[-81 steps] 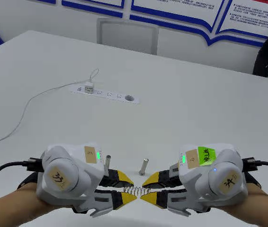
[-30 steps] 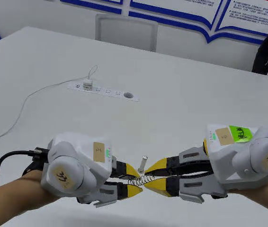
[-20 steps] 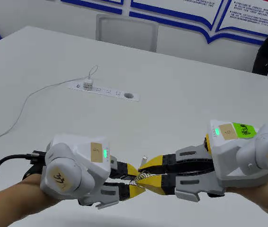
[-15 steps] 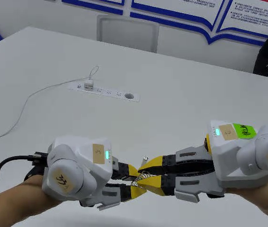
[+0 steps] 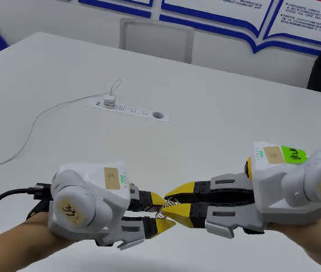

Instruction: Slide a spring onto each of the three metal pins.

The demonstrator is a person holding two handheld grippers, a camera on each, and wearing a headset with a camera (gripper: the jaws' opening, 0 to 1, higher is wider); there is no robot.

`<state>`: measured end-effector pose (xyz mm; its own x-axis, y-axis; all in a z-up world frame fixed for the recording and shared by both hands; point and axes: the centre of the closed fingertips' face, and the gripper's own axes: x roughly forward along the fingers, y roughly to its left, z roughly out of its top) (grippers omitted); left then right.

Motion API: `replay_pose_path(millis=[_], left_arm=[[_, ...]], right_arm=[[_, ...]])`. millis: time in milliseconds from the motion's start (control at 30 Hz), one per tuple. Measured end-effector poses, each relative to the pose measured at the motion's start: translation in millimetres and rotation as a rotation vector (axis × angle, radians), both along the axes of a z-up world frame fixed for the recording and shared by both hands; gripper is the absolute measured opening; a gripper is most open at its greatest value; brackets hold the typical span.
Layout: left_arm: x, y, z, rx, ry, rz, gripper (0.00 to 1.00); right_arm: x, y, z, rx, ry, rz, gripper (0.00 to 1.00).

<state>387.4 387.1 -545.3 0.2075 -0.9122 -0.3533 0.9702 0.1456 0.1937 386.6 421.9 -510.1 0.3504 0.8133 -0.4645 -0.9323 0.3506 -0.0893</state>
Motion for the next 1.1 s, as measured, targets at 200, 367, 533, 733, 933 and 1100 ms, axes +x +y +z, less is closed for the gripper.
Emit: replay_pose_path(millis=[200, 367, 533, 733, 933, 1100], left_arm=[[8.3, 7.9, -3.7, -0.017, 0.018, 0.064, 0.23], [16.5, 22.3, -14.2, -0.013, 0.037, 0.145, 0.31], [26.3, 41.6, -25.7, -0.020, 0.066, 0.250, 0.42], [29.4, 62.5, -46.1, 0.003, 0.081, 0.338, 0.59], [26.4, 73.8, -58.5, -0.021, 0.123, 0.406, 0.66], [25.2, 74.2, -63.7, -0.008, 0.137, 0.415, 0.65]], right_arm=[[11.6, -1.9, 7.4, 0.017, -0.017, -0.025, 0.10], [26.1, -10.9, 8.1, 0.007, -0.031, -0.071, 0.10], [44.2, -25.4, 5.6, -0.007, -0.037, -0.138, 0.10], [63.8, -42.9, -3.6, -0.041, -0.025, -0.221, 0.11], [80.2, -56.4, -13.6, -0.058, -0.003, -0.284, 0.11], [89.8, -62.7, -19.2, -0.064, 0.007, -0.327, 0.11]])
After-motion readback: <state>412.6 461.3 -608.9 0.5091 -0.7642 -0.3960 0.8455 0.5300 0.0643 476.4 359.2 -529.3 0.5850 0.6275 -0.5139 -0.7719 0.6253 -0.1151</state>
